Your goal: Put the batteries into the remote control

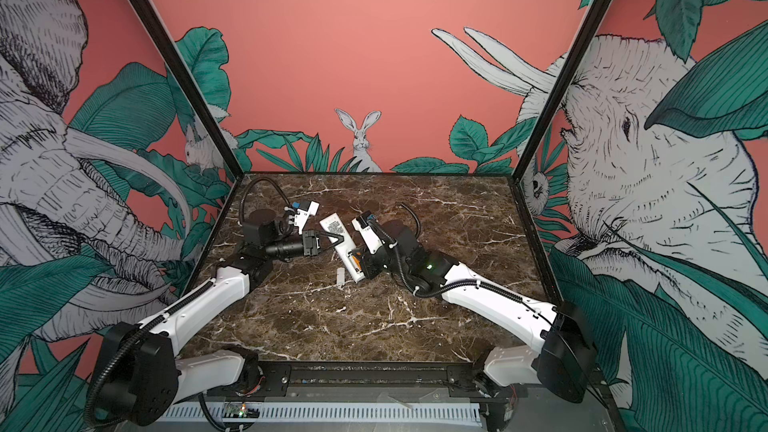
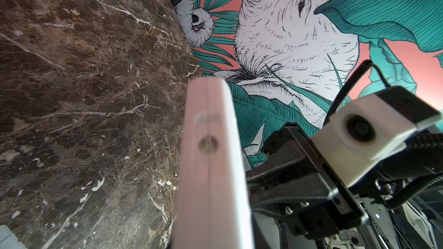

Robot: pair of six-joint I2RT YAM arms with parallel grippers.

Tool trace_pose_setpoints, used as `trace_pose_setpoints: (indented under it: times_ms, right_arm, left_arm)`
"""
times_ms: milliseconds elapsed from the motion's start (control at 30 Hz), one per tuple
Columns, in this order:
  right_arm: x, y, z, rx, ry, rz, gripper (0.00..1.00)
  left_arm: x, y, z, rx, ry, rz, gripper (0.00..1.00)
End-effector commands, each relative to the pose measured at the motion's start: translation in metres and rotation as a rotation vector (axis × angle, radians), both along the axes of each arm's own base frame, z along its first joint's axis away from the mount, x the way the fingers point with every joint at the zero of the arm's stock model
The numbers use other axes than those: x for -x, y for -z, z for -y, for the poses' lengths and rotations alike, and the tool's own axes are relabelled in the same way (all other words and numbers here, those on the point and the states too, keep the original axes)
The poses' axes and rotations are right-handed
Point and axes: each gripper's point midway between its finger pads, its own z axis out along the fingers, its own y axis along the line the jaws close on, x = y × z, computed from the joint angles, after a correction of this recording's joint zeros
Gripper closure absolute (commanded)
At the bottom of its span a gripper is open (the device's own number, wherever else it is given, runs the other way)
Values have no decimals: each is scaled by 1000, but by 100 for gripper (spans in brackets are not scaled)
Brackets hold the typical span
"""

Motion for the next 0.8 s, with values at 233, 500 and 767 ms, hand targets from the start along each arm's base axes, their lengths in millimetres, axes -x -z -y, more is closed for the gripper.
trace_pose_setpoints:
  times_ms: [233, 500, 767]
  right_arm:
    - [3, -46, -7, -213, -44, 146, 87]
    - [3, -43, -17, -238, -72, 136, 87]
    - [3, -24, -10, -217, -51, 126, 86]
  left_arm:
    - [7, -18, 3, 89, 63, -18, 100]
    - [3, -21, 4, 105, 59, -31, 100]
    - [1, -29, 1, 129, 55, -22, 100]
